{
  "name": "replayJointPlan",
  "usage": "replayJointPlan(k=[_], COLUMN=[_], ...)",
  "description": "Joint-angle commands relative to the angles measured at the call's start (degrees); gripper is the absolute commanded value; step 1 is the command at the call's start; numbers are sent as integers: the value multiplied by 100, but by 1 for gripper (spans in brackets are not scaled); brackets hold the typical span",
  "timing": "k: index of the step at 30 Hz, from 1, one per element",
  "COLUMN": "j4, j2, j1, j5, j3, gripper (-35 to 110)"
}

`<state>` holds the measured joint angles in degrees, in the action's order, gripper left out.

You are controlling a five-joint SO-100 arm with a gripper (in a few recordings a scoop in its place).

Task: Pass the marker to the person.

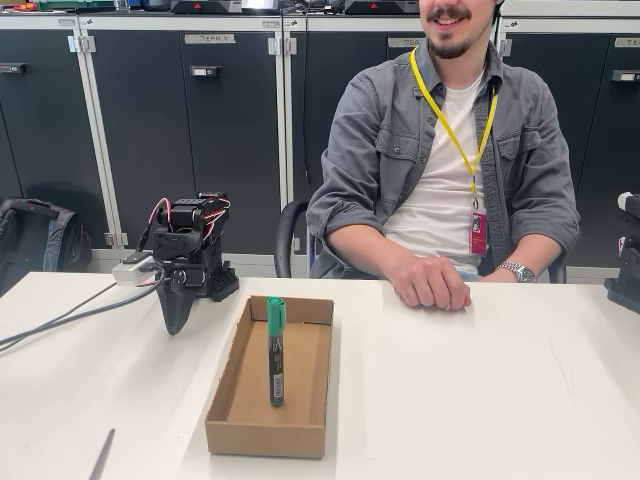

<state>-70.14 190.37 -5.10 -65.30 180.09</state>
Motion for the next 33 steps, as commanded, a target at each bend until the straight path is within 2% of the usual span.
replayJointPlan(k=[1, 22, 28, 33], j4=[-141, -281, -1107, -1336], j2=[70, 70, -360, -923], j1=[123, 378, 712, 1248], j5=[-343, -492, -149, 185], j3=[167, -88, -2039, -4192], gripper=[-5, -5, -5, -5])
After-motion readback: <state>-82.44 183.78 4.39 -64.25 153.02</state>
